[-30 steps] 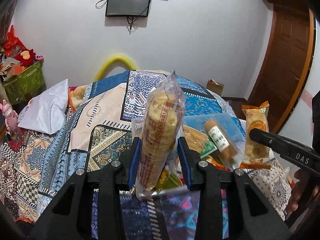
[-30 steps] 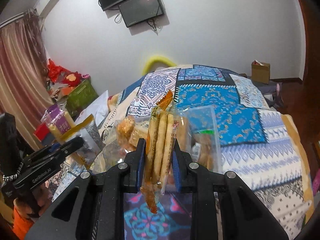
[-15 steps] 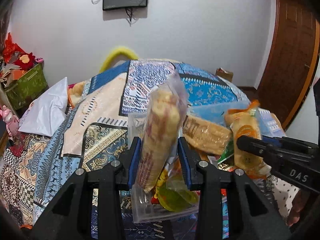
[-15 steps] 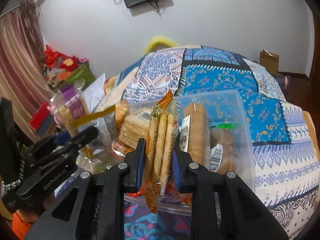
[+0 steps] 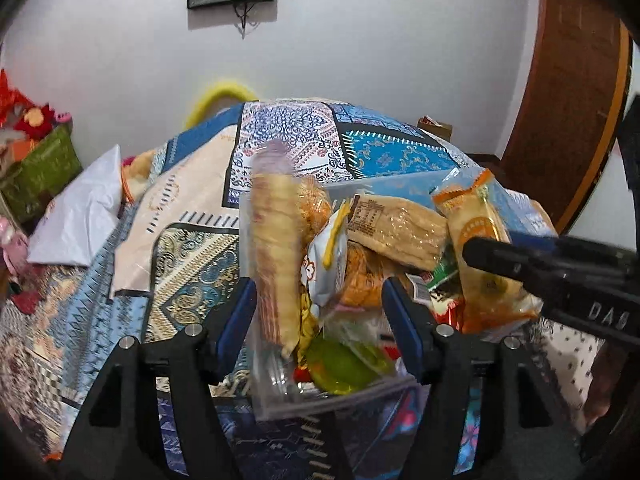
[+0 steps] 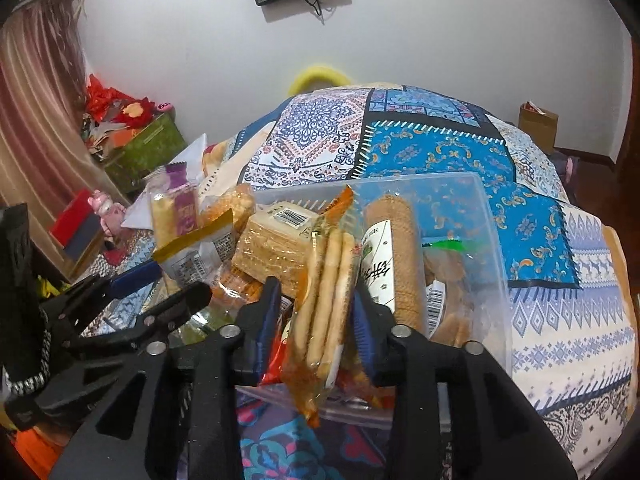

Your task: Organize snacks

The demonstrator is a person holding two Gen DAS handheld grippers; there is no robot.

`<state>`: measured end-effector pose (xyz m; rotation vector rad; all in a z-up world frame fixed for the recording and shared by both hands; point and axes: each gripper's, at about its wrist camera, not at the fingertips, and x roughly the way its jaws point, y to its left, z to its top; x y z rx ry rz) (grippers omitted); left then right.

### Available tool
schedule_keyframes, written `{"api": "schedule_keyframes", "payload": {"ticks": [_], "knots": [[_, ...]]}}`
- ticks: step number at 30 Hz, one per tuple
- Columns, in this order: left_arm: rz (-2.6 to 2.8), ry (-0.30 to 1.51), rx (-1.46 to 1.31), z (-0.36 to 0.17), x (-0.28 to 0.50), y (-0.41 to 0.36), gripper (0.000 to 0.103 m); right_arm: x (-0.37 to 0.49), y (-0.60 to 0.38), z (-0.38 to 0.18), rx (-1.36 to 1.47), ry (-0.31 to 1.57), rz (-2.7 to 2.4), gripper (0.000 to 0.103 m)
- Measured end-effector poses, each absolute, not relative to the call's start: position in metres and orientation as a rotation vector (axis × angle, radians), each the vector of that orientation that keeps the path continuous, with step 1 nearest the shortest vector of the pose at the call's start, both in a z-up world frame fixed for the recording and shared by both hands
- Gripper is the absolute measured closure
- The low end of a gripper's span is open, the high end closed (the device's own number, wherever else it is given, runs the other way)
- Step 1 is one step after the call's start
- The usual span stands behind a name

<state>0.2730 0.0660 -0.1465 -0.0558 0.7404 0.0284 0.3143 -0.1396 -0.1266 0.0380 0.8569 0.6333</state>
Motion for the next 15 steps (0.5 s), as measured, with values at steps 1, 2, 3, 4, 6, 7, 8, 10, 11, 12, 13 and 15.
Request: {"api": "schedule_keyframes", "payload": {"ticks": [1,2,3,4,6,7,8,10,11,12,13,15], "knots": [[0.027,0.733,-0.05,-0.144,0.269,0.065,0.036,0.312,-0.141,-0.124,0.04,0.853,0.635,0.06],[0.026,0.729,-0.048,-0.141,0.267,0.066,0.036,0.31,-0.141,-0.122,0.04,0.848,0.634,0.056],[0.024,0.723,-0.05,-0.138,0.263,0.066,0.036,0.308,-0.141,-0.12,0.038,0.841,0.629,0.049],[0.022,0.717,-0.051,-0.135,0.26,0.066,0.036,0.304,-0.142,-0.115,0.025,0.821,0.608,0.045],[0.02,0.7,-0.054,-0.127,0.252,0.068,0.036,0.299,-0.145,-0.108,0.008,0.785,0.588,0.036],[0.021,0.691,-0.058,-0.122,0.246,0.069,0.036,0.295,-0.147,-0.102,0.004,0.77,0.585,0.036],[0.021,0.683,-0.063,-0.118,0.242,0.07,0.036,0.295,-0.149,-0.1,0.002,0.764,0.583,0.036],[0.025,0.661,-0.076,-0.107,0.232,0.072,0.036,0.29,-0.154,-0.089,0.009,0.744,0.582,0.036],[0.027,0.639,-0.085,-0.098,0.224,0.072,0.036,0.288,-0.157,-0.084,0.013,0.733,0.582,0.036],[0.027,0.625,-0.09,-0.092,0.219,0.073,0.036,0.286,-0.159,-0.08,0.016,0.724,0.582,0.036],[0.028,0.606,-0.099,-0.084,0.212,0.072,0.036,0.282,-0.163,-0.074,0.021,0.709,0.583,0.036],[0.024,0.572,-0.113,-0.068,0.199,0.071,0.036,0.272,-0.17,-0.062,0.031,0.677,0.587,0.036]]}}
